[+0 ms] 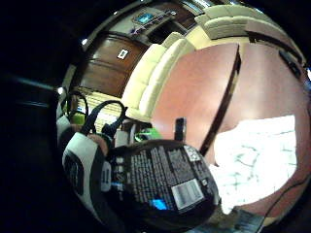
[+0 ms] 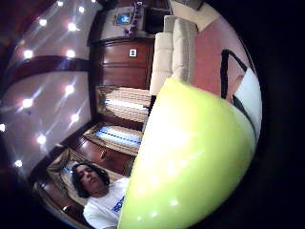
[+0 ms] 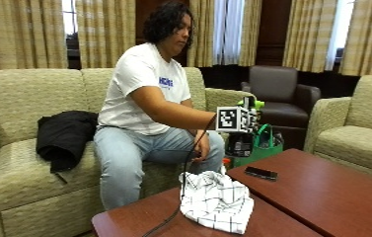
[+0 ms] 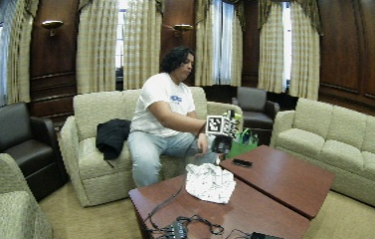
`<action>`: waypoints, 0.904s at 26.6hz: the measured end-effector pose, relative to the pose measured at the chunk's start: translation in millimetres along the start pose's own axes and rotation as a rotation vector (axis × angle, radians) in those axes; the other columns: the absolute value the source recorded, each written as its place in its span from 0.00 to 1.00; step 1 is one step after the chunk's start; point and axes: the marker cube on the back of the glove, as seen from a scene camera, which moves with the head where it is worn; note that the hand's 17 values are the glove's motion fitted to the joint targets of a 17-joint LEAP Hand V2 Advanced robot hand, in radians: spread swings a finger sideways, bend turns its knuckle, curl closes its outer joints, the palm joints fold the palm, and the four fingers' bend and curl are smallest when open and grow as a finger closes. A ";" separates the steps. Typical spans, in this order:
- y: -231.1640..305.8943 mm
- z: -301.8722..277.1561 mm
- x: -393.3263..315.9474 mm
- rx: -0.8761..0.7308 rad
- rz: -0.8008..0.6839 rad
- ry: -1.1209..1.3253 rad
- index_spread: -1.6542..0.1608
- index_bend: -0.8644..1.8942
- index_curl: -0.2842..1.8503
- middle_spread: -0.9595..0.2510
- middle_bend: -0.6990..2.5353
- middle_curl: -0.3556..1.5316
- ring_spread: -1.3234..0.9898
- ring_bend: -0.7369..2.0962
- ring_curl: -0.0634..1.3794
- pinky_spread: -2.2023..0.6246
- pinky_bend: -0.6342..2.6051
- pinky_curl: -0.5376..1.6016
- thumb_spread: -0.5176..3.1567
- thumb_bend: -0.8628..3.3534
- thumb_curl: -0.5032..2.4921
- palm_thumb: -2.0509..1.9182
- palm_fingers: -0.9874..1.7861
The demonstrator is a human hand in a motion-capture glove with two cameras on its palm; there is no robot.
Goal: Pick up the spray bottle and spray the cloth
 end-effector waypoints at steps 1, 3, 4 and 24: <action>-2.4 14.5 2.7 0.008 -0.017 -0.013 0.77 0.41 0.42 0.64 0.43 0.48 0.48 0.50 0.37 0.67 0.32 0.43 0.24 0.20 0.44 0.75 0.85; -5.6 42.5 9.4 0.020 -0.052 -0.026 0.77 0.41 0.42 0.64 0.43 0.48 0.48 0.50 0.37 0.67 0.32 0.43 0.24 0.20 0.44 0.75 0.85; -6.7 55.3 13.7 0.026 -0.066 -0.027 0.77 0.41 0.42 0.64 0.43 0.48 0.48 0.50 0.37 0.67 0.32 0.43 0.24 0.20 0.44 0.75 0.85; 9.6 144.5 115.7 0.279 -0.077 0.060 0.77 0.42 0.43 0.64 0.43 0.48 0.48 0.52 0.38 0.67 0.32 0.43 0.24 0.20 0.44 0.75 0.86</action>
